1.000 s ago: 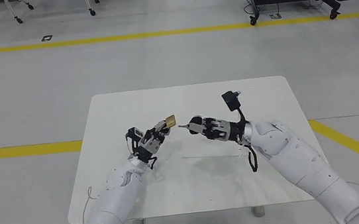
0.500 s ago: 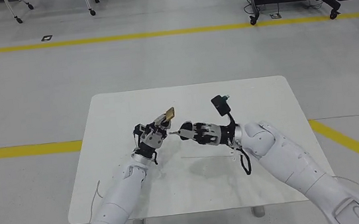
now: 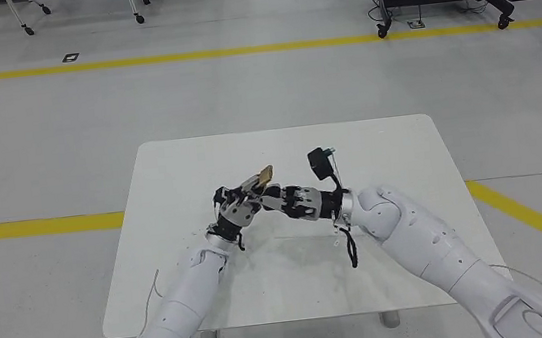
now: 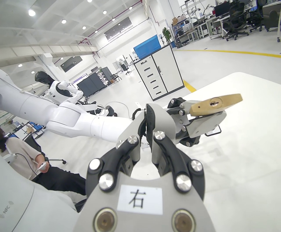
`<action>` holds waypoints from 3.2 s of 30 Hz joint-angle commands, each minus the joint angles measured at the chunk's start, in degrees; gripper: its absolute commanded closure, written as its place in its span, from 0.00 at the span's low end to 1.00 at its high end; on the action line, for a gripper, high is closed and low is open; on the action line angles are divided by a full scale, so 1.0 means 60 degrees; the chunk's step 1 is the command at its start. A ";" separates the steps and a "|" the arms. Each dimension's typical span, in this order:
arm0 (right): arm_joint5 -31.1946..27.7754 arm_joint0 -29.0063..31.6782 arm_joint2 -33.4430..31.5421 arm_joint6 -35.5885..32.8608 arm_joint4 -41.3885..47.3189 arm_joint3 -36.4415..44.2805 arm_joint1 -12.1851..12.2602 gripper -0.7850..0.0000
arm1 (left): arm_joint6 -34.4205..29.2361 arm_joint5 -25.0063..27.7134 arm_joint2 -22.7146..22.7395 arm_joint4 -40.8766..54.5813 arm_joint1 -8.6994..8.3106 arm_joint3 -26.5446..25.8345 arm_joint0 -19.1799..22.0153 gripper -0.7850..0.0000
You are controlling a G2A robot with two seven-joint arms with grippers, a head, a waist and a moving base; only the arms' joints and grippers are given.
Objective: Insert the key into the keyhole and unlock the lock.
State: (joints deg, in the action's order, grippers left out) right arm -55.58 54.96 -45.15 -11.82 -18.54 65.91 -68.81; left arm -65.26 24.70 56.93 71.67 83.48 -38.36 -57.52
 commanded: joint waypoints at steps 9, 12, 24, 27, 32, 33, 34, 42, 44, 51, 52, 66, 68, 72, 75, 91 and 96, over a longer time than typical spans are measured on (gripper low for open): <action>-0.0403 -0.0011 -0.0355 0.0654 0.0202 -0.0651 -0.0085 1.00 | -0.0789 -0.0023 0.0114 -0.0016 0.0155 0.0374 0.0150 1.00; -0.0403 0.0059 -0.0550 0.0686 0.0218 -0.0628 -0.0043 1.00 | -0.1022 -0.0021 0.0153 -0.0077 0.0193 0.0446 0.0182 1.00; -0.0403 0.0285 -0.0942 0.0658 0.0064 -0.0410 0.0013 1.00 | -0.1742 -0.0049 0.0315 -0.0245 0.0310 0.0700 0.0304 1.00; -0.0403 0.0301 -0.1012 0.0637 0.0085 -0.0383 0.0013 1.00 | -0.1794 0.0365 0.0338 -0.0702 0.0290 0.0835 0.0412 1.00; -0.0403 0.0418 -0.1387 0.0998 0.0693 -0.0523 0.0045 1.00 | -0.0502 0.1885 0.0366 -0.2623 0.0146 0.0299 0.0426 1.00; -0.0403 0.0460 -0.1486 0.1108 0.0875 -0.0552 0.0054 1.00 | -0.0221 0.2166 0.0375 -0.3001 0.0113 0.0098 0.0345 1.00; -0.0403 0.0527 -0.1558 0.1228 0.1154 -0.0539 0.0056 1.00 | 0.0065 0.2452 0.0391 -0.3356 0.0079 -0.0093 0.0257 1.00; 0.0151 0.0561 -0.1596 0.0630 0.2536 -0.1132 0.0014 1.00 | 0.1368 0.3755 0.0292 -0.5838 -0.0205 -0.1539 -0.0266 1.00; 0.0308 0.0495 -0.1596 0.0470 0.2590 -0.1219 -0.0005 1.00 | 0.1568 0.3955 0.0195 -0.6488 -0.0295 -0.1822 -0.0345 1.00; 0.0302 0.0393 -0.1592 -0.0134 0.2995 -0.1324 -0.0060 1.00 | 0.1945 0.4331 -0.0024 -0.7012 -0.0548 -0.2324 -0.0547 1.00; 0.0251 0.0389 -0.1571 -0.0276 0.3084 -0.1299 -0.0066 1.00 | 0.1942 0.4328 -0.0027 -0.6880 -0.0571 -0.2307 -0.0560 1.00; -0.0403 0.0327 -0.1423 -0.2833 0.4409 -0.0675 0.0044 1.00 | 0.1328 0.3714 -0.0214 -0.5661 -0.0712 -0.1987 -0.0351 1.00; -0.0403 0.0323 -0.1406 -0.3172 0.4637 -0.0671 0.0072 1.00 | 0.1158 0.3544 -0.0143 -0.5070 -0.0716 -0.2089 -0.0389 1.00; -0.0403 0.0318 -0.1404 -0.3678 0.5201 -0.0605 0.0115 1.00 | 0.0889 0.3275 0.0037 -0.4524 -0.0770 -0.2127 -0.0423 1.00; -0.0403 0.0352 -0.1503 -0.3943 0.5573 -0.0485 0.0163 1.00 | 0.0812 0.3198 0.0156 -0.4335 -0.0798 -0.2051 -0.0444 1.00; -0.0403 0.0461 -0.1764 -0.4093 0.5687 -0.0325 0.0247 1.00 | 0.1725 0.1989 0.0379 -0.4557 -0.0860 -0.2087 -0.0495 1.00; 0.0046 0.1153 -0.1914 -0.3450 0.6329 0.0364 0.0261 1.00 | 0.3353 -0.0455 0.0379 -0.5437 -0.0912 -0.2466 -0.0177 1.00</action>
State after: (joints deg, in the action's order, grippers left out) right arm -55.77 61.20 -56.58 -32.52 18.32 67.51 -67.30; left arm -47.17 26.14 59.36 40.43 78.04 -53.04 -59.28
